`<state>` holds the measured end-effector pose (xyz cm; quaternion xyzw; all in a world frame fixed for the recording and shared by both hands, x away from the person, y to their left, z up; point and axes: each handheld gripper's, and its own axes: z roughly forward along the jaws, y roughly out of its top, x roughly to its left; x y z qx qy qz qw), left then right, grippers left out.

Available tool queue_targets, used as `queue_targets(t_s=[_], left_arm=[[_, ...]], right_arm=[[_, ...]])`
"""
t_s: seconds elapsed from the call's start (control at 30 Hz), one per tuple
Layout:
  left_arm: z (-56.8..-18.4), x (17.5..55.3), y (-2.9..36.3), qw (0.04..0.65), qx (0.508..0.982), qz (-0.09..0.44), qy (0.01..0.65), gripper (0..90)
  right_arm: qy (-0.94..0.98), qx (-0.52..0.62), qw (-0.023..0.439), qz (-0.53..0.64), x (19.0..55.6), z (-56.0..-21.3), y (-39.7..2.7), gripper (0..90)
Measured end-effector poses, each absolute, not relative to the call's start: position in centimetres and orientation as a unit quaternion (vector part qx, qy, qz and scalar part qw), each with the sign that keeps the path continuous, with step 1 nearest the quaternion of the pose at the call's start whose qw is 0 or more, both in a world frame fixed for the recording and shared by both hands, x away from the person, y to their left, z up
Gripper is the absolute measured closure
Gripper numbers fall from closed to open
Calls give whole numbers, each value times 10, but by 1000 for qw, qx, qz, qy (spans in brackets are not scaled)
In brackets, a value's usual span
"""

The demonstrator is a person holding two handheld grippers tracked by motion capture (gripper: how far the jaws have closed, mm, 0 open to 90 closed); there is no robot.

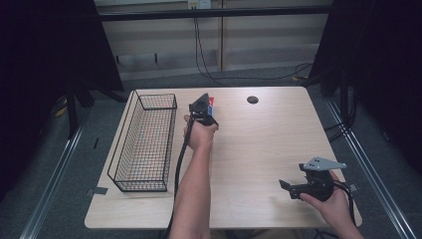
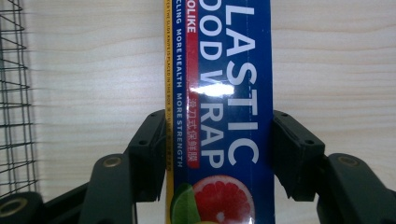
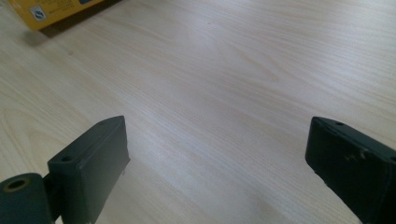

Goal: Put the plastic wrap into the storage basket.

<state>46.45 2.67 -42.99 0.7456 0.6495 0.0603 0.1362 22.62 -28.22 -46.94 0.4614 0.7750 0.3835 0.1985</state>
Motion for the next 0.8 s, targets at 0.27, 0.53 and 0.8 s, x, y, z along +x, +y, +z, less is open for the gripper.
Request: queue_targets(t_s=[0.27, 0.53, 0.8], left_arm=[[-414, 460, 34, 143, 748, 57, 646, 440], [-399, 457, 39, 151, 747, 60, 644, 441], [-386, 453, 44, 154, 747, 60, 644, 441]], right_arm=[[776, 456, 201, 386, 226, -469, -282, 57], [775, 457, 201, 387, 226, -469, -281, 54], [776, 454, 201, 390, 225, -468, -282, 45]])
